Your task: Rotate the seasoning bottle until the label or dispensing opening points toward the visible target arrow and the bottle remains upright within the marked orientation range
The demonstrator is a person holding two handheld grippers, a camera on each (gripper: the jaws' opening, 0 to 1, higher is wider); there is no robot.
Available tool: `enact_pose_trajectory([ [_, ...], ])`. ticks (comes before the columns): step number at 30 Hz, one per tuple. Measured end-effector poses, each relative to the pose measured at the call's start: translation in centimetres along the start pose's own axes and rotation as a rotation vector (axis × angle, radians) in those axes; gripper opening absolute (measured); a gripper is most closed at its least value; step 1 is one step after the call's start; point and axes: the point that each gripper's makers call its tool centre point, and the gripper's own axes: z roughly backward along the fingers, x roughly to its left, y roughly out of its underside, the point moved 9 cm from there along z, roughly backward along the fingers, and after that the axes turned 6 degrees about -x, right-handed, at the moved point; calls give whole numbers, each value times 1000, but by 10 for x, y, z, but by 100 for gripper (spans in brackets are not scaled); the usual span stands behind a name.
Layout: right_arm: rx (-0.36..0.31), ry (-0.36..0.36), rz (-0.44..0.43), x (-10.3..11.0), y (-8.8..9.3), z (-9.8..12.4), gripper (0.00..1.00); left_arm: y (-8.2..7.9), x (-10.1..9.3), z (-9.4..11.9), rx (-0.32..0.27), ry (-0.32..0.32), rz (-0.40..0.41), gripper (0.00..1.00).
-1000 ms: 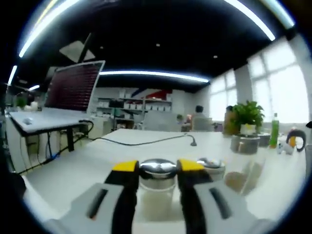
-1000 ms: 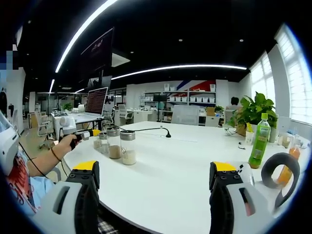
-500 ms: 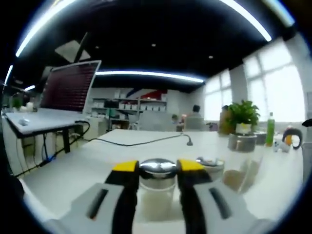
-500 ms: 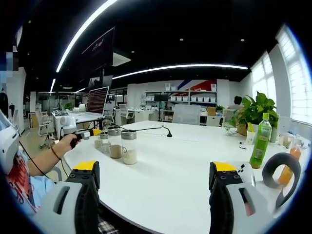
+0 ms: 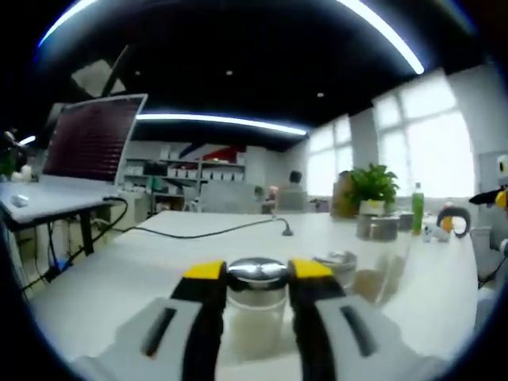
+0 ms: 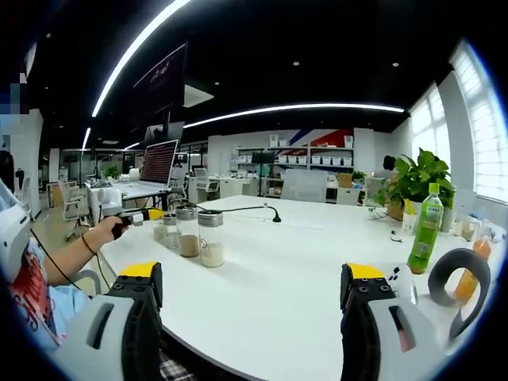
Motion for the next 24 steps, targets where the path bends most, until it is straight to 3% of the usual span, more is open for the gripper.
enact_pose_trajectory([
  [12,7,0,-2,0,1,-1,96,0,22,-6,10,224,15,32],
  [18,11,-5,-1,1,1,-3,96,-1,28,-8,25,366,9,32],
  [24,12,-9,2,3,0,-3,96,-1,35,-11,30,461,35,32],
])
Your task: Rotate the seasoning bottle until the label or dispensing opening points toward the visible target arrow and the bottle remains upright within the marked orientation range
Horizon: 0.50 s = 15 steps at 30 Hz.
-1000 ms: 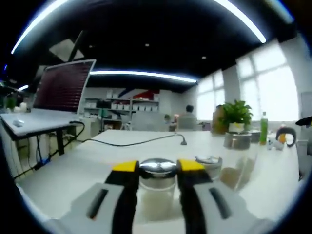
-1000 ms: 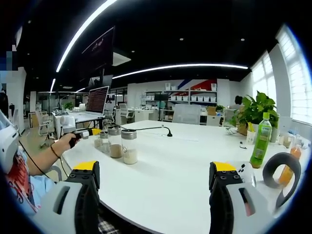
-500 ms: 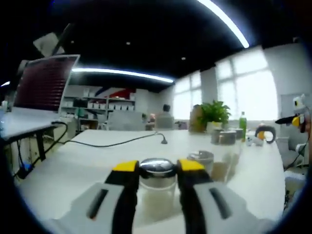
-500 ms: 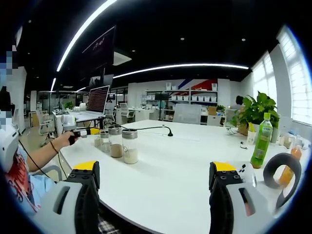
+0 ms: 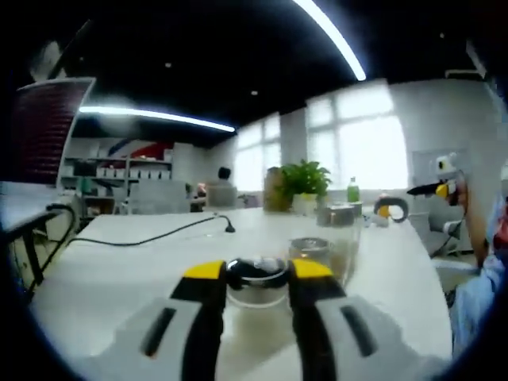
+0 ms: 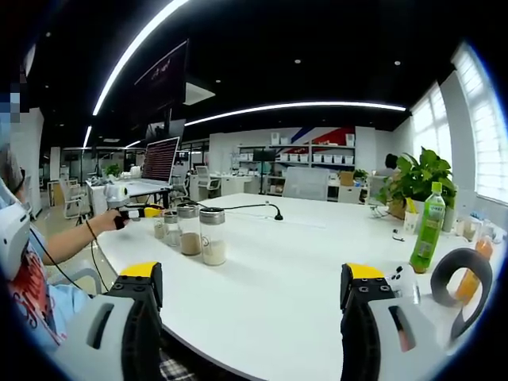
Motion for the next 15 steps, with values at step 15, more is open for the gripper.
enact_pose_trajectory([
  [15,0,-1,4,1,-1,0,96,-2,14,-5,33,238,21,32],
])
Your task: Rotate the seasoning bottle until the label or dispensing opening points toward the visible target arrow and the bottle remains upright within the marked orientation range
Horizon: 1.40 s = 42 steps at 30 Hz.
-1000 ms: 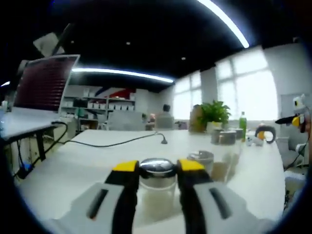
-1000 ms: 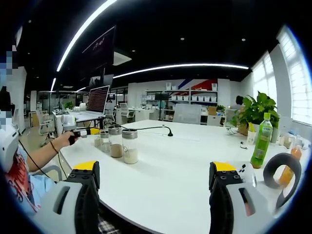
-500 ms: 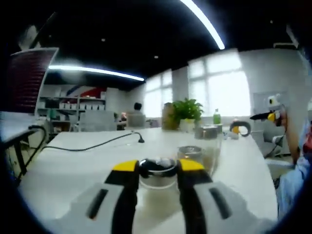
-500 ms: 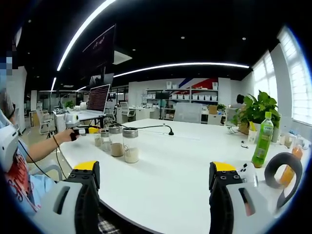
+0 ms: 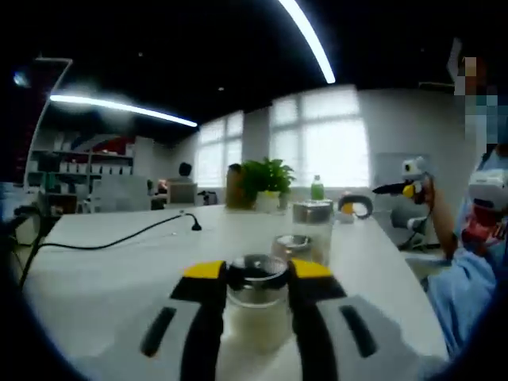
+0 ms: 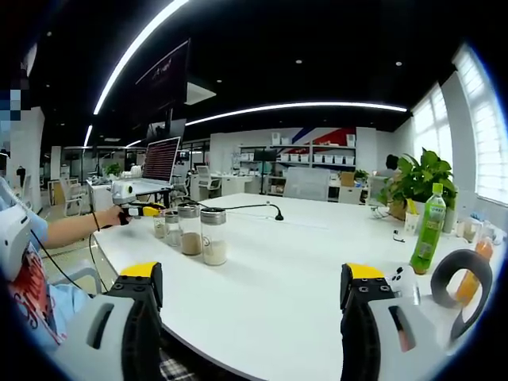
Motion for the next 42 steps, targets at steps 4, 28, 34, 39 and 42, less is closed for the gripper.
enact_pose_trajectory([
  [4,-2,6,0,-1,0,0,96,0,5,-1,10,53,8,32],
  [28,-5,3,-1,-2,1,3,95,0,1,-8,53,229,14,32],
  [34,-4,4,-3,-3,2,4,95,-2,3,-7,19,203,22,63],
  [39,-7,5,-4,-3,2,4,95,-12,4,-3,40,170,6,65],
  [42,-2,4,-4,-3,2,3,95,-18,-1,-1,59,156,8,72],
])
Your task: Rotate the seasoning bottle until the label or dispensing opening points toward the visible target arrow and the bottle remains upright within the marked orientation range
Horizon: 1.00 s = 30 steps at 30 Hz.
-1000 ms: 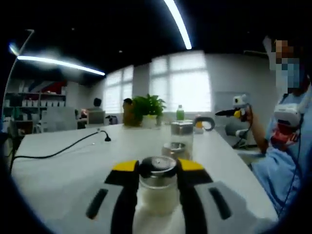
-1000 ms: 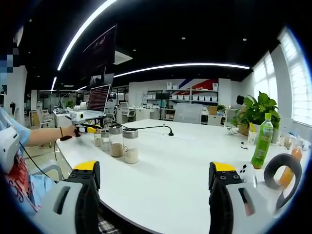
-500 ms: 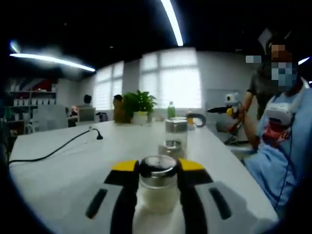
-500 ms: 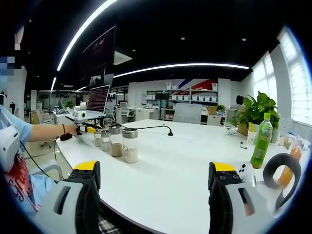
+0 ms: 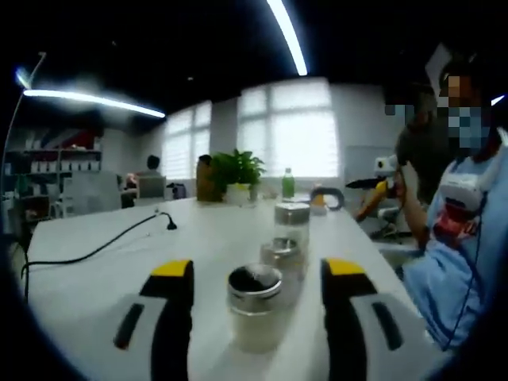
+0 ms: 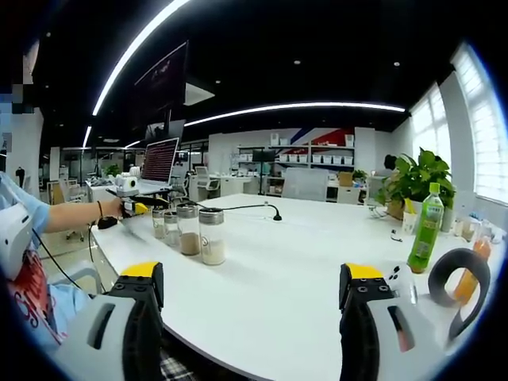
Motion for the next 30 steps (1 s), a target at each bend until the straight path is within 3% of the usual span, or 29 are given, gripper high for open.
enact_pose_trajectory([
  [4,7,-15,5,4,0,-2,94,-5,-9,3,7,-59,-3,74],
  [8,9,-19,8,6,0,-3,94,-10,-13,9,47,-106,-12,67],
  [13,15,-17,6,6,1,-4,94,-21,-21,17,25,-241,2,68],
  [18,18,-24,8,8,1,-6,94,-21,-32,22,66,-332,-44,69],
  [27,19,-24,10,8,0,-5,94,-26,-47,19,18,-428,0,67],
  [30,12,-16,14,8,-3,-2,94,-26,-46,18,8,-496,8,67],
])
